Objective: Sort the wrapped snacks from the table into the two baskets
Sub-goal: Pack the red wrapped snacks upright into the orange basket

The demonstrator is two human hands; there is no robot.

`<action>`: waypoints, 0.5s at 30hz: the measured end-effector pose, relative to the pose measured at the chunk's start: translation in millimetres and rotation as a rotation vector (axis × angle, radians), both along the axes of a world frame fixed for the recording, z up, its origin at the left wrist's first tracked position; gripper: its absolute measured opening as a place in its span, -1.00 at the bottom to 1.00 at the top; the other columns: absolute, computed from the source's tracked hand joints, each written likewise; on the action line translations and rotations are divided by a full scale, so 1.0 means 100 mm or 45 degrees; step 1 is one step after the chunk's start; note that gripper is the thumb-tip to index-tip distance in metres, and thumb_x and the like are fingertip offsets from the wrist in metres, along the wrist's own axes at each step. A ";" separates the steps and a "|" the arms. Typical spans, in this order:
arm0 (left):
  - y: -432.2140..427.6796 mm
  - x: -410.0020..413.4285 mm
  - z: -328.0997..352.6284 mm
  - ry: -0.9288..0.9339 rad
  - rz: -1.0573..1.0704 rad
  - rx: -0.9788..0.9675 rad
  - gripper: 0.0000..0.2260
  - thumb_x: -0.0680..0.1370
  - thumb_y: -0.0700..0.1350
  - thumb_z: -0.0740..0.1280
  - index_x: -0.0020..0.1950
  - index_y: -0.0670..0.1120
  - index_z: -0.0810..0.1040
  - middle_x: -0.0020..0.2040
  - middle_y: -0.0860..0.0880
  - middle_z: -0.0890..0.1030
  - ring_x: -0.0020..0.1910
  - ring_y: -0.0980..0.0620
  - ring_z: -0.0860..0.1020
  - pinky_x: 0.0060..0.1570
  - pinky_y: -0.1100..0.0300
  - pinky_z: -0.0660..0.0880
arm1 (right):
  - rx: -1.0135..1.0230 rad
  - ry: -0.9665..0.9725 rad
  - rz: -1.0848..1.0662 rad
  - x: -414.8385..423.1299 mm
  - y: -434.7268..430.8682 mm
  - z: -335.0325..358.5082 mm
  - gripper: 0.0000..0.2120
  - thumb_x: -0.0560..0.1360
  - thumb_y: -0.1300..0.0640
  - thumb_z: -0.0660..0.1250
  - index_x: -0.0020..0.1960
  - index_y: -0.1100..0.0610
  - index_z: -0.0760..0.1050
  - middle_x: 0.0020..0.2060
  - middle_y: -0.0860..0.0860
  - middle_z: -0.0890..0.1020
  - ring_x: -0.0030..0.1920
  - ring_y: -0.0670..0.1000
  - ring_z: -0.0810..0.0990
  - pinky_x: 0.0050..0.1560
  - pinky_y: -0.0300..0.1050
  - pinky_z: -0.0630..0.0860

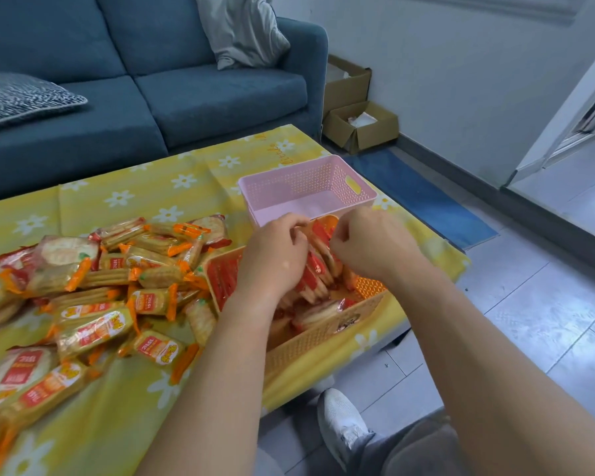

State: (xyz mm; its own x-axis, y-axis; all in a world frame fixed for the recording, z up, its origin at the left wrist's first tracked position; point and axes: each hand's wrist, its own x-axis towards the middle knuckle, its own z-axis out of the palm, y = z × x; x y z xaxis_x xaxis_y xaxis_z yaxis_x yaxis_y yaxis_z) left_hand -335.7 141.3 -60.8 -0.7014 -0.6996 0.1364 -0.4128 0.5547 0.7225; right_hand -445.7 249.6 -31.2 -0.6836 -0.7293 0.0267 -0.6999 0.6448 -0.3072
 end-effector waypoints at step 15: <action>-0.07 0.74 0.03 -0.157 0.011 0.127 -0.89 0.56 -0.11 0.38 -0.02 0.10 0.66 -0.11 0.11 0.63 -0.19 0.12 0.61 -0.31 0.30 0.47 | 0.655 -0.243 0.153 0.52 0.00 -0.22 -0.72 0.54 -0.01 0.31 -0.27 0.12 0.43 -0.29 -0.02 0.54 -0.18 0.08 0.58 -0.06 0.02 0.57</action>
